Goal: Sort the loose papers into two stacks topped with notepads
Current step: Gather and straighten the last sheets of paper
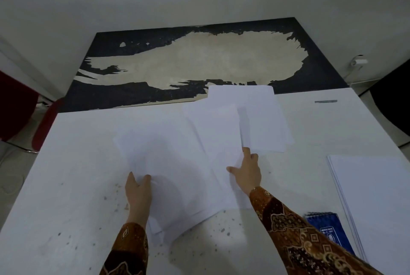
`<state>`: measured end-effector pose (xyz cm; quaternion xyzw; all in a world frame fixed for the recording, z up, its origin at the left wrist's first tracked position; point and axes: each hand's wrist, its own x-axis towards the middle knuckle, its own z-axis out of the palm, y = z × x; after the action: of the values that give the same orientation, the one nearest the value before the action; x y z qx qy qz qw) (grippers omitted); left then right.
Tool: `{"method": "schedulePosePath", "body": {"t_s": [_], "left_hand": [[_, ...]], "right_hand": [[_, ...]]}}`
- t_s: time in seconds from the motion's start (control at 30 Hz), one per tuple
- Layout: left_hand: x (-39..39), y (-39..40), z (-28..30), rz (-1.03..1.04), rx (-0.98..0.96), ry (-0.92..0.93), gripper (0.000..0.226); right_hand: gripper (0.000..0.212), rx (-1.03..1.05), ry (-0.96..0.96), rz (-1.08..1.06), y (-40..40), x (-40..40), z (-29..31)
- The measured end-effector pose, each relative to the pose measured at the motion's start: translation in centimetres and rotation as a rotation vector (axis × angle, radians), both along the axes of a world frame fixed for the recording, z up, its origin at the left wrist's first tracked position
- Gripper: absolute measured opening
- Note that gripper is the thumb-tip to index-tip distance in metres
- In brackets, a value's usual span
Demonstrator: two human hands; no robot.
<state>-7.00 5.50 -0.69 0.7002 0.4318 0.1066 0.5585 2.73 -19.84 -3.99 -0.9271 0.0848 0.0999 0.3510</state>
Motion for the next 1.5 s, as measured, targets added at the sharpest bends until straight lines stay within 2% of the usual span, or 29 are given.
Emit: {"method": "schedulePosePath", "body": {"t_s": [0.07,0.17,0.23,0.3,0.37,0.5,0.6,0.67,0.77,0.83,0.93,1.1,1.17,1.23,1.27,1.37,1.43,1.5], "left_hand": [[-0.1,0.1,0.0,0.002,-0.010,0.002,0.042],[-0.2,1.0,-1.9,0.004,-0.013,0.031,0.064],[0.1,1.0,-1.9,-0.008,-0.039,0.041,0.061],[0.3,0.0,0.2,-0.029,-0.042,0.040,0.041],[0.6,-0.5,0.4,-0.054,-0.072,0.034,0.032],[1.1,-1.2,0.2,-0.142,-0.105,0.048,0.040],[1.8,-1.8,-0.3,-0.214,-0.141,0.067,0.038],[2.4,-2.2,-0.1,-0.251,-0.164,0.060,0.036],[3.3,-2.9,0.2,-0.270,-0.220,0.068,0.037],[3.9,-2.7,-0.4,-0.287,-0.261,0.094,0.048],[4.7,-2.9,-0.1,-0.283,-0.290,0.118,0.036],[5.7,-2.9,-0.2,-0.193,-0.271,0.123,0.034],[6.2,-3.0,-0.7,-0.121,-0.317,0.109,0.047],[6.4,-3.1,-1.3,-0.140,-0.309,0.071,0.064],[6.4,-3.2,-1.7,-0.158,-0.278,0.059,0.062],[6.3,-3.2,-2.8,-0.183,-0.210,0.075,0.042],[6.2,-3.1,-3.1,-0.197,-0.172,0.076,0.037],[6.2,-3.0,-3.3,-0.222,-0.140,0.069,0.036]], "right_hand": [[0.057,0.031,-0.003,0.075,-0.5,0.2,-0.3],[0.029,0.150,0.000,0.110,-0.9,0.9,-0.3],[0.020,0.306,0.098,0.080,-1.1,1.8,0.4],[0.022,0.357,0.175,0.141,-1.4,2.9,1.6],[0.027,0.315,0.108,0.172,-1.8,4.4,3.3],[0.032,0.308,-0.220,-0.012,-3.3,7.6,8.2],[0.034,0.422,-0.377,-0.206,-4.7,9.1,11.0],[0.034,0.548,-0.404,-0.317,-5.5,9.4,11.7],[0.036,0.655,-0.308,-0.360,-5.9,8.9,10.9],[0.036,0.615,-0.185,-0.290,-5.5,8.0,9.3],[0.040,0.514,-0.008,-0.057,-4.7,6.1,6.8],[0.065,0.499,0.163,0.258,-3.7,3.8,4.2],[0.070,0.450,0.191,0.351,-3.2,3.5,3.9],[0.072,0.392,0.237,0.450,-2.8,3.6,3.6],[0.071,0.360,0.256,0.486,-2.6,3.9,3.4],[0.065,0.142,0.171,0.430,-3.1,6.6,2.2],[0.073,-0.023,0.090,0.211,-4.5,9.2,1.8],[0.086,-0.088,0.096,-0.024,-6.1,11.7,2.1]]}}
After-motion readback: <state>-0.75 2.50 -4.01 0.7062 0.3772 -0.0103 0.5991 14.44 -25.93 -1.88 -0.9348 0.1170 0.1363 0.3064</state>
